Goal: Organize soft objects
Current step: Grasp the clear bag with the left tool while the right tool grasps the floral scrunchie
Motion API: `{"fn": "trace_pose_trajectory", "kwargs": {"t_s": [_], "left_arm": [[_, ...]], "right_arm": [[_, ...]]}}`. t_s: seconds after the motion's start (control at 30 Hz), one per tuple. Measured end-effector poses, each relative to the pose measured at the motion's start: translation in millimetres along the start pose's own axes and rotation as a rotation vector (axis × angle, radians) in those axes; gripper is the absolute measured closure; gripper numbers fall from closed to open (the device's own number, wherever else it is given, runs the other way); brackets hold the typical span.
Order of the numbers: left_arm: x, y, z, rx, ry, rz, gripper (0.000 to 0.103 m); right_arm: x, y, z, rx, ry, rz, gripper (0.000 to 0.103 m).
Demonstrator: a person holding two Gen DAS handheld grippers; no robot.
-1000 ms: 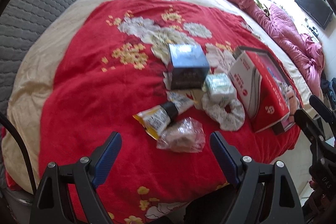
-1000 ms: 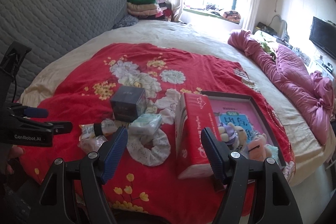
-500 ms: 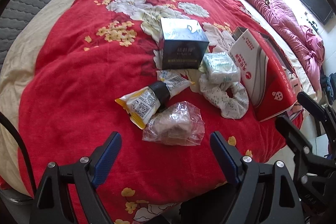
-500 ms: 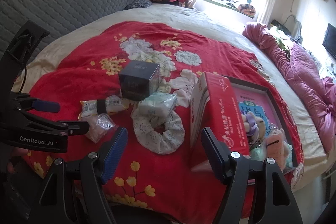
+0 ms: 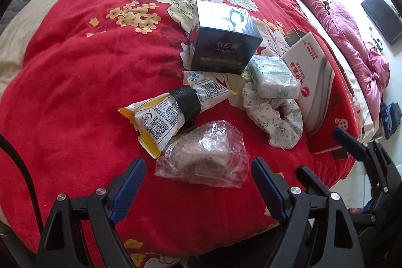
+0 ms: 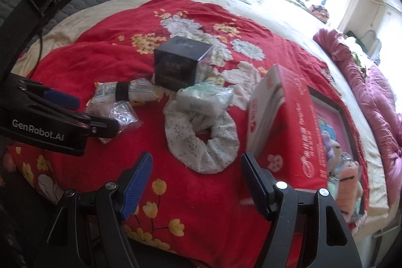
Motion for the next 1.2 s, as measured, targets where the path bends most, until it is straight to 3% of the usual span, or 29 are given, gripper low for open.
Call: {"fn": "trace_pose_trajectory", "kwargs": {"t_s": [0.57,0.67,0.8,0.87,1.0,1.2], "left_arm": [[-20.7,1.4,-7.1,0.059,0.032,0.065,0.018],[-22.3,1.3,-6.4,0.063,0.038,0.071,0.018],[-24.1,1.7,-7.1,0.08,0.042,0.082,0.021],[-23.9,0.9,-6.5,0.083,0.043,0.089,0.025],[-24.8,1.3,-3.8,0.095,0.054,0.1,0.035],[-19.8,5.0,0.2,0.101,0.059,0.112,0.037]], "right_arm": [[-72.6,-6.5,-6.0,0.077,0.091,0.0,0.031],[-80.1,-13.9,-6.2,0.027,0.097,-0.014,0.045],[-83.0,-25.8,-5.6,-0.034,0.088,-0.024,0.075],[-82.1,-25.2,-4.6,-0.024,0.09,-0.022,0.083],[-74.7,-23.7,-3.0,-0.05,0.074,-0.061,0.09],[-52.4,-18.9,3.7,-0.114,0.042,-0.158,0.091]]}}
Point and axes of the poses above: each gripper's, at about its wrist camera, not at the fingertips, and x roughly against the way its jaws point, y to its left, z to its underside, the point moved 9 cm from there along -x, roughly the way its jaws point, and after that the axes turned 11 degrees about -z, right-handed, at the moved point
